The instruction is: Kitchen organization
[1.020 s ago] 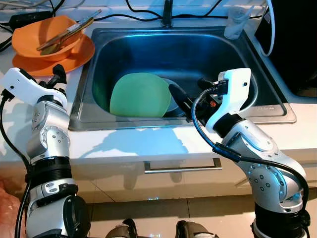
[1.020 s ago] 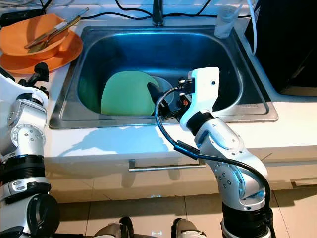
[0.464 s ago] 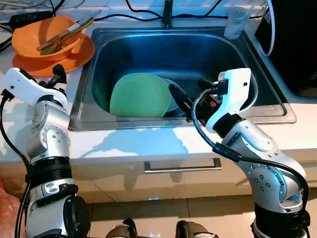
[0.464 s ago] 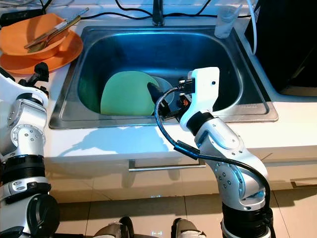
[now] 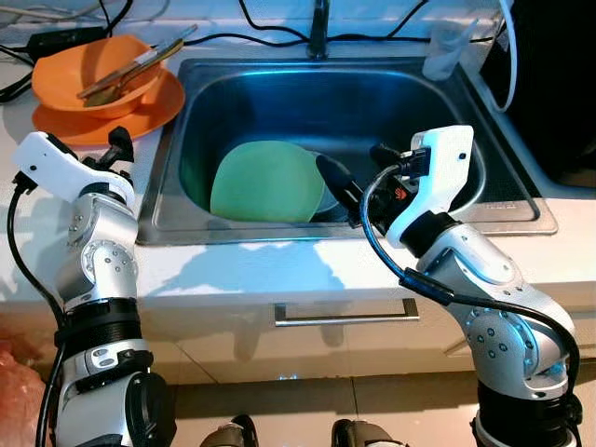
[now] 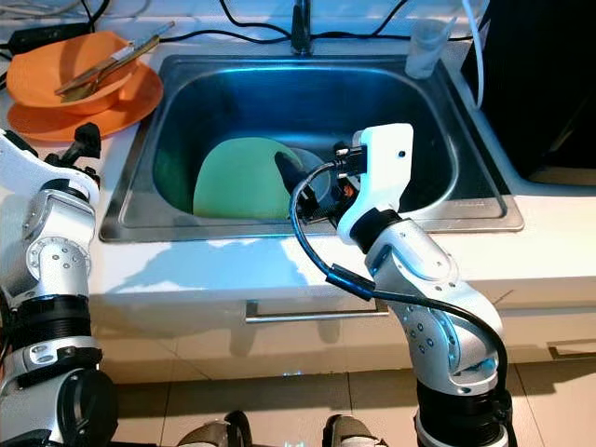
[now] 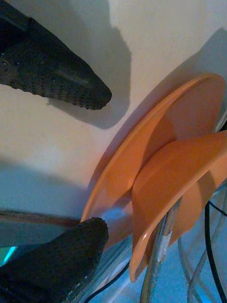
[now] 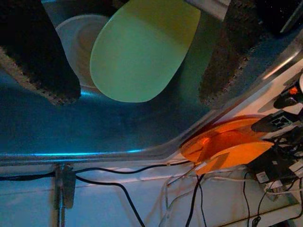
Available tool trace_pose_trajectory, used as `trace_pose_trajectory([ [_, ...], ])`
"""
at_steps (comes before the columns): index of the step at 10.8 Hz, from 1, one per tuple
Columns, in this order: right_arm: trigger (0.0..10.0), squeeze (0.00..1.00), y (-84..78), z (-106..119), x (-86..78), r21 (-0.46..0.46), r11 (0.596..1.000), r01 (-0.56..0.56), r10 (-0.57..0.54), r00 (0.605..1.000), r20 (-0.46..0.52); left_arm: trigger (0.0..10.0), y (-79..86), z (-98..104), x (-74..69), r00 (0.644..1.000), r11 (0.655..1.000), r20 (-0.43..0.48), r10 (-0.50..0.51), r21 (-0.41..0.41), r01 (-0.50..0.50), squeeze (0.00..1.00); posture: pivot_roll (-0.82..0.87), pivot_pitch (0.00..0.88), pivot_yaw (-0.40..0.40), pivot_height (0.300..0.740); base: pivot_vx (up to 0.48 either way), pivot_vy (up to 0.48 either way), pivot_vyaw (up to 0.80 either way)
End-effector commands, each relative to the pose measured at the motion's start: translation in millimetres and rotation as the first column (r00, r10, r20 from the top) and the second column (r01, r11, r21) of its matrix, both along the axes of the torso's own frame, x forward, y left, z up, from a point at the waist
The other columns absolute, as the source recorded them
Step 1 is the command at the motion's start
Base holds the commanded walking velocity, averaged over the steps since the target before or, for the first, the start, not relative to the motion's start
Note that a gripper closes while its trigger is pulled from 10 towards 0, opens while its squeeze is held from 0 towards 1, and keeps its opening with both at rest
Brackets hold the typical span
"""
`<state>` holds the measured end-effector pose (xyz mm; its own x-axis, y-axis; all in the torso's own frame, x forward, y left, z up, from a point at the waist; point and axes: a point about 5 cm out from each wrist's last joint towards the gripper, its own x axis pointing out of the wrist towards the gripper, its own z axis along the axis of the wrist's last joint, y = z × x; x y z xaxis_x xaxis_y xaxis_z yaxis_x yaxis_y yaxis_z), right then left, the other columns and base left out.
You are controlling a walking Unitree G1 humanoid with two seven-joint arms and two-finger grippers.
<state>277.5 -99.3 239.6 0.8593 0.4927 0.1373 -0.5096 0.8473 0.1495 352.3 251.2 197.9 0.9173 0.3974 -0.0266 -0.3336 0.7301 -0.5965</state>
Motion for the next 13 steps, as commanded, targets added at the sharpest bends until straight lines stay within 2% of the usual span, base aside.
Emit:
trace_pose_trajectory([
  [1, 10.0, 0.0, 0.9, 0.8, -2.7, 0.006, 1.0, -0.014, 0.014, 1.0, 0.011, 10.0, -13.6, -73.1, -9.8, 0.955, 0.989, -0.29, -0.056, -0.145, 0.014, 0.0, -0.25, 0.206, -0.035, 0.74, 0.0, 0.0, 0.0],
  [2, 10.0, 0.0, 0.8, 2.1, -3.6, 0.01, 1.0, -0.017, 0.017, 1.0, 0.016, 10.0, -13.7, -72.8, -8.0, 0.957, 0.986, -0.285, -0.059, -0.164, 0.013, 0.0, -0.26, 0.209, -0.037, 0.74, 0.0, 0.0, 0.0],
  [4, 10.0, 0.0, -0.5, 5.4, -5.7, 0.008, 1.0, -0.017, 0.017, 0.999, 0.031, 10.0, -16.6, -70.7, 3.4, 0.963, 0.965, -0.254, -0.088, -0.261, 0.019, 0.0, -0.28, 0.214, -0.039, 0.74, 0.0, 0.0, 0.0],
  [5, 10.0, 0.0, -1.6, 6.2, -7.2, 0.002, 1.0, -0.013, 0.013, 0.999, 0.035, 10.0, -18.7, -67.5, 9.6, 0.97, 0.946, -0.219, -0.107, -0.322, 0.032, 0.0, -0.29, 0.22, -0.04, 0.74, 0.0, 0.0, 0.0],
  [7, 10.0, 0.0, -5.4, 7.3, -10.9, -0.017, 1.0, 0.004, -0.003, 0.999, 0.04, 10.0, -25.4, -62.3, 23.8, 0.979, 0.885, -0.156, -0.135, -0.463, 0.049, 0.0, -0.32, 0.228, -0.037, 0.74, 0.0, 0.0, 0.0],
  [10, 10.0, 0.0, -7.7, 9.1, -13.6, -0.035, 0.999, 0.016, -0.015, 0.999, 0.048, 10.0, -28.6, -54.1, 35.5, 0.98, 0.85, -0.145, -0.137, -0.525, 0.041, 0.0, -0.34, 0.235, -0.031, 0.74, 0.0, 0.0, 0.0],
  [11, 10.0, 0.0, -10.8, 10.6, -15.2, -0.036, 0.999, 0.034, -0.032, 0.998, 0.051, 6.8, -22.9, -46.2, 38.9, 0.985, 0.844, -0.139, -0.099, -0.536, 0.009, 0.0, -0.35, 0.238, -0.026, 0.74, 0.0, 0.0, 0.0],
  [12, 10.0, 0.0, -12.3, 10.5, -15.8, -0.039, 0.998, 0.041, -0.039, 0.998, 0.049, 0.0, -18.7, -37.5, 41.6, 0.991, 0.84, -0.109, -0.072, -0.542, 0.002, 0.0, -0.36, 0.239, -0.024, 0.74, 0.0, 0.0, 0.0],
  [13, 10.0, 0.0, -12.8, 10.2, -16.4, -0.041, 0.998, 0.045, -0.043, 0.998, 0.047, 0.0, -16.8, -30.0, 44.3, 0.994, 0.838, -0.083, -0.066, -0.545, 0.01, 0.0, -0.36, 0.24, -0.024, 0.74, 0.0, 0.0, 0.0],
])
